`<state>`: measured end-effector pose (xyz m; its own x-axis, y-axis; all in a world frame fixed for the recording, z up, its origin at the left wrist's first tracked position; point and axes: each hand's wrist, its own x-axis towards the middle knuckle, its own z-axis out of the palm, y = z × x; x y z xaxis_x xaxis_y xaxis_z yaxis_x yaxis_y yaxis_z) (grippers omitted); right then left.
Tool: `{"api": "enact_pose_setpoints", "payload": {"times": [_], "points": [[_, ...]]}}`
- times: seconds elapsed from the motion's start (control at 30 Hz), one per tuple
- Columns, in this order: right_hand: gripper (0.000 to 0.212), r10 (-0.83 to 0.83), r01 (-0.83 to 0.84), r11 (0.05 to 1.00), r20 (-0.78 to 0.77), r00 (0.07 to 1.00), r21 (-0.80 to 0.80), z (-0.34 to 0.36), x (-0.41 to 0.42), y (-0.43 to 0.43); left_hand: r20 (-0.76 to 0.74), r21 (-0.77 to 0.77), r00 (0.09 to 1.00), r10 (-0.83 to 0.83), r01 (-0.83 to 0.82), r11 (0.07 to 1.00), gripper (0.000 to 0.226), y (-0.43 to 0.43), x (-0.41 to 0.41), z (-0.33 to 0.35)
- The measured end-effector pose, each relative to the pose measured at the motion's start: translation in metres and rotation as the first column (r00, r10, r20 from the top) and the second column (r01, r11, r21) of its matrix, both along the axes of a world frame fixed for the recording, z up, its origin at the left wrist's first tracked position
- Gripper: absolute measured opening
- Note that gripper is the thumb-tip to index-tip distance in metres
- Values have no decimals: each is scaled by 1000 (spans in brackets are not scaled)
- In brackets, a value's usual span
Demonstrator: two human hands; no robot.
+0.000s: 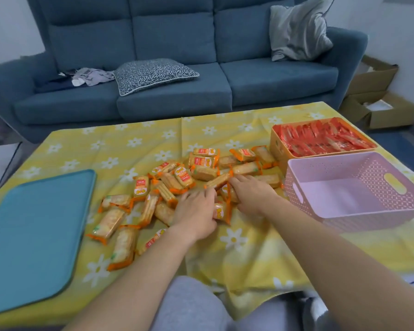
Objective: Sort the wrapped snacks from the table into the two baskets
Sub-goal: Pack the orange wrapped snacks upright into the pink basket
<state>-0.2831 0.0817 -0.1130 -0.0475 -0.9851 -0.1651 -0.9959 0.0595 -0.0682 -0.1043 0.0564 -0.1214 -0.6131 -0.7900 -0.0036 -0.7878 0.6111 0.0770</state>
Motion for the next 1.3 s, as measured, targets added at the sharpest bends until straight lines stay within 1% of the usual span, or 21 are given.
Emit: {"api": "enact_pose_setpoints", "payload": {"times": [0.1,0.17,0.23,0.3,0.33,0.37,0.43,0.5,0.53,0.57,0.63,0.7,0.77,0.83,0.9,0.93,1.03,1.1,1.17,1.23,1.3], "points": [[59,30,-32,999,-136,990,-15,-4,2,-6,109,-17,994,18,-16,1000,64,-6,-4,-6],[60,26,-26,1000,-215,976,2,-5,1,-11,147,15,989,23,-25,1000,60,-9,-5,-9],[61,2,10,999,-250,968,45,-3,-2,-14,92,37,995,43,-46,998,58,-13,-2,-11],[65,-15,30,998,-252,968,54,4,-7,-17,-66,96,990,127,-121,988,60,-17,2,-10],[68,-48,56,998,-204,978,37,11,-9,-19,-165,144,966,200,-177,974,60,-19,4,-8],[71,-106,108,994,-94,990,8,17,-12,-23,-256,191,926,279,-235,953,59,-22,5,-6],[68,-248,260,965,192,950,-38,27,-14,-31,-403,305,813,420,-313,899,55,-29,5,-6],[45,-352,408,912,429,832,-43,30,-10,-37,-540,538,613,577,-276,796,43,-36,1,-4],[36,-403,472,882,515,756,-4,26,-7,-40,-554,650,521,650,-217,728,34,-38,-3,-1],[33,-444,515,856,586,678,52,22,-3,-41,-542,730,463,701,-153,666,24,-40,-8,0],[28,-508,566,811,661,552,150,12,5,-43,-504,814,422,754,-61,578,13,-38,-15,2],[28,-536,603,771,720,440,206,6,8,-45,-449,870,407,795,-4,493,23,-33,-19,1],[32,-545,594,747,788,287,300,7,11,-45,-388,918,370,844,69,392,26,-28,-21,3],[40,-531,568,743,828,181,353,13,14,-40,-318,947,339,885,144,286,24,-25,-21,9],[51,-481,562,747,872,90,354,27,12,-35,-288,951,308,907,202,233,30,-24,-24,17],[43,-440,568,756,895,74,324,38,8,-28,-296,946,305,905,228,232,32,-22,-31,23],[15,-294,616,774,946,139,150,72,-10,-8,-382,912,314,869,280,300,33,-13,-62,44],[18,-198,685,728,967,162,34,95,-32,17,-445,881,319,837,325,344,42,-1,-97,62],[16,-124,747,665,986,112,-2,107,-60,40,-507,852,339,792,338,401,41,13,-134,74],[18,-138,807,588,990,31,56,106,-91,63,-544,834,394,741,347,429,39,29,-171,79],[35,-197,829,542,980,-31,136,99,-114,85,-575,817,448,685,366,446,55,46,-197,82]]}}
